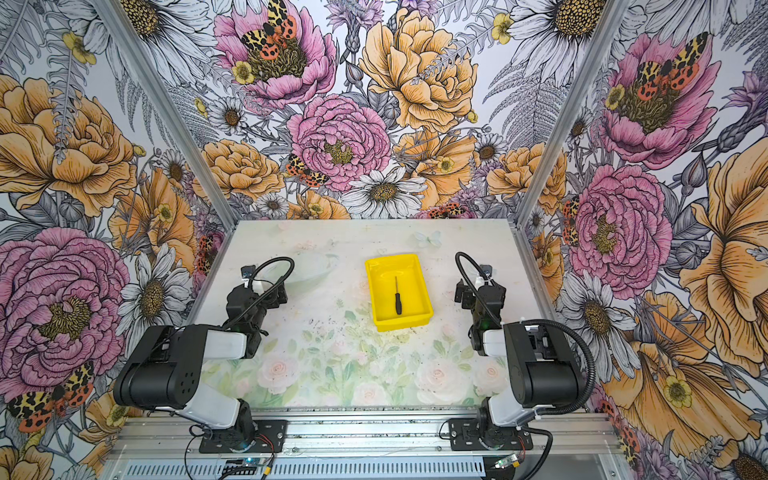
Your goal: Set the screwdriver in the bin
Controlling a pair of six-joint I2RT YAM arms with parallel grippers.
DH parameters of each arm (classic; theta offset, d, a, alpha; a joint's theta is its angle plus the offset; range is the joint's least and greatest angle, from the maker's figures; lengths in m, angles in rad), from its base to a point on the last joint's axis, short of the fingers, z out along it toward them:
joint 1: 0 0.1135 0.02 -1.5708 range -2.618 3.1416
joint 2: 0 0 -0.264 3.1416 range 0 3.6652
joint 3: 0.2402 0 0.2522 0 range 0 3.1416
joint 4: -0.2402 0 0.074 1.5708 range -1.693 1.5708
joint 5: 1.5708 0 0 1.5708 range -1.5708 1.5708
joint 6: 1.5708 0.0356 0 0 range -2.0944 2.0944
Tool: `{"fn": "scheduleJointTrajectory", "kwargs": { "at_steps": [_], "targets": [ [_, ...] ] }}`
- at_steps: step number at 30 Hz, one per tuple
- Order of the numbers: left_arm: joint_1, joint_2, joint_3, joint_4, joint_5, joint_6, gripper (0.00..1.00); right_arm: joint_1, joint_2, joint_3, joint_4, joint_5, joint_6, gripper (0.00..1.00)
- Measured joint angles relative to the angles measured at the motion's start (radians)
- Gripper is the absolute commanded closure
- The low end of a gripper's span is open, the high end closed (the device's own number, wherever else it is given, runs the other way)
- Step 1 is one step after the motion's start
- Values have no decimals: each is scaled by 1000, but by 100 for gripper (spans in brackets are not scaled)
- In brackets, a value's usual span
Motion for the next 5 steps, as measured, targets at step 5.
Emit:
{"fn": "scheduleJointTrajectory", "kwargs": {
  "at_steps": [5],
  "targets": [
    [0, 0, 0, 2, 0, 0, 1, 0, 0, 0, 0, 0, 0, 1]
  ]
}}
